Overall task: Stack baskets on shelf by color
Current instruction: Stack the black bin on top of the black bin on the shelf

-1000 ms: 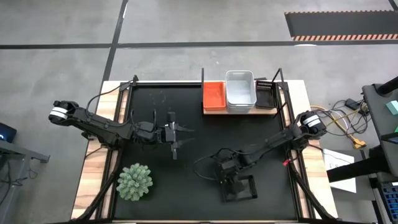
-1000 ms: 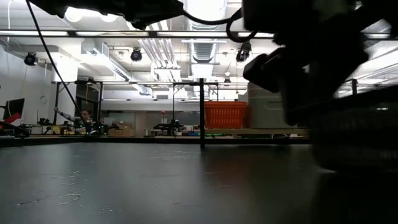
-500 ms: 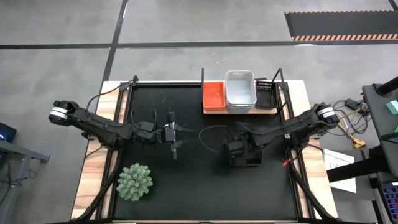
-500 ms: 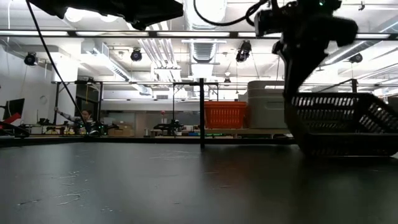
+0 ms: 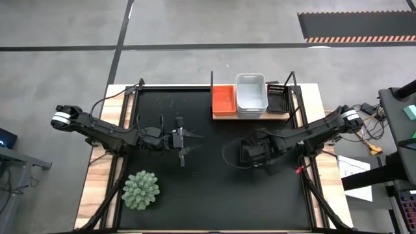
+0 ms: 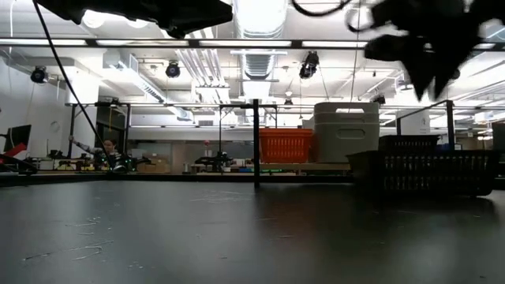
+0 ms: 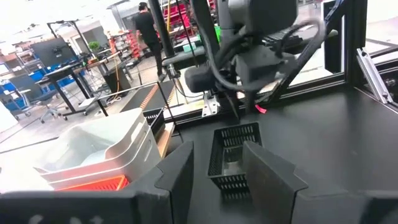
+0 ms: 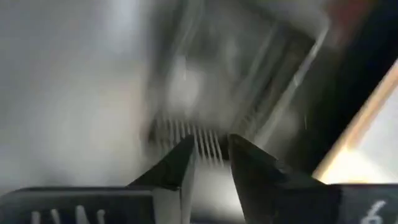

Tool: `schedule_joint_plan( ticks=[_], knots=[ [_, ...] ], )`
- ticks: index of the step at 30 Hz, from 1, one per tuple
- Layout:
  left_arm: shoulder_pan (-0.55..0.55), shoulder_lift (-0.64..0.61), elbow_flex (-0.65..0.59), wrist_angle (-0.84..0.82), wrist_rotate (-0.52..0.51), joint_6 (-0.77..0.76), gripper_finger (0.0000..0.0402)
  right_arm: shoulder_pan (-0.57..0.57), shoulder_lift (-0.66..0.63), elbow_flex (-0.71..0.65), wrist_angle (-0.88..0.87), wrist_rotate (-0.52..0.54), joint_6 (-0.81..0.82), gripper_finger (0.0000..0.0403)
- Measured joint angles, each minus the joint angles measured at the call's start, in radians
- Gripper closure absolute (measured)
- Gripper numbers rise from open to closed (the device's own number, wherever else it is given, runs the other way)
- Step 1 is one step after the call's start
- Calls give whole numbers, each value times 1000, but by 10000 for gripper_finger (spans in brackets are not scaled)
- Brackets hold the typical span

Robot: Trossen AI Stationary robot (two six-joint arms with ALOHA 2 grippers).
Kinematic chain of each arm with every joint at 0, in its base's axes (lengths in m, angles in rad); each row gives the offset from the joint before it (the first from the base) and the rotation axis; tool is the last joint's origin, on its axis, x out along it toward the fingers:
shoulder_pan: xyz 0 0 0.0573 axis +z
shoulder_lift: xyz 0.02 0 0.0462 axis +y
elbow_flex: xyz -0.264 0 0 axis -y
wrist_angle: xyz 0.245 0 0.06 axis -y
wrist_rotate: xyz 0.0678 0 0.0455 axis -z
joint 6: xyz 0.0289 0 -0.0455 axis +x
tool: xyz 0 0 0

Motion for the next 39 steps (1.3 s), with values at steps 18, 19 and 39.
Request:
schedule_joint_plan(
  ticks=[18, 19, 39],
  knots=[
    [0, 0, -7, 0, 0, 1, 279, 8, -104, -325, 40, -22, -466, 238],
    [0, 0, -7, 0, 0, 1, 279, 8, -109, -344, 70, -22, -468, 241],
    [0, 0, -8, 0, 0, 1, 279, 8, -61, -267, 288, -32, -151, 391]
  ],
)
